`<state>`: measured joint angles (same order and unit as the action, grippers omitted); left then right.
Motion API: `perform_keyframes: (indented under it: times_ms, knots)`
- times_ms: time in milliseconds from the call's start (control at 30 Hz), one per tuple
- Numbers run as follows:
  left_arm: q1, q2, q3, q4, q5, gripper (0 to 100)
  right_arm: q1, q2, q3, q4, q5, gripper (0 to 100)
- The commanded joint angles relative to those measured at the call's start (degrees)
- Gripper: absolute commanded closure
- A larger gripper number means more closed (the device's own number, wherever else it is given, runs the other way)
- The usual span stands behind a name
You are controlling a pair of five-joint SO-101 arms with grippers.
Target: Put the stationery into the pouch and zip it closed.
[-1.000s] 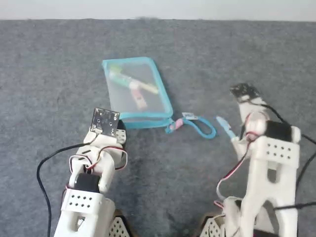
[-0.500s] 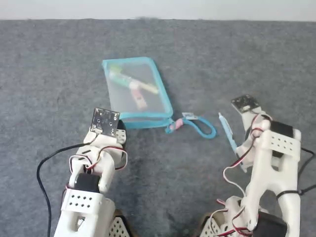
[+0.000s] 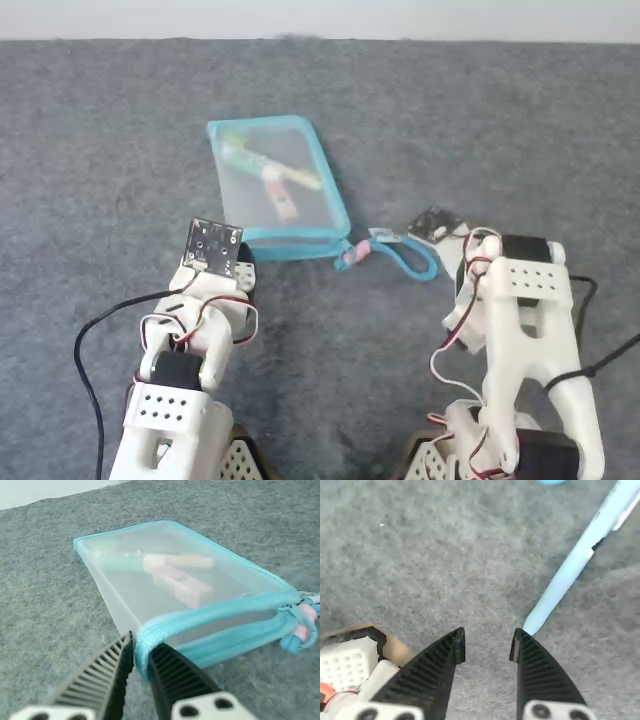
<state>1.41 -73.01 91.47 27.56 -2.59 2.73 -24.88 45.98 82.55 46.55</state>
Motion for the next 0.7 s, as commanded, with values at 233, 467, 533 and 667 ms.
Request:
perform_keyframes:
  times_ms: [233,467,533,667]
  knots:
    - [-0.18,-1.05,-0.4,0.0,0.53,99,-0.4,6.29,-3.43,-3.74,-6.15,84.7]
    - [-3.78,-1.05,-0.31,0.35,0.53,99,0.48,7.25,-3.16,-5.14,-6.24,84.7]
    - [-4.66,-1.05,-0.22,0.35,0.44,99,0.57,7.16,-3.08,-5.23,-4.22,84.7]
    - [-4.92,-1.05,-0.13,0.35,0.44,99,4.97,7.08,-3.08,-5.49,-1.85,85.0]
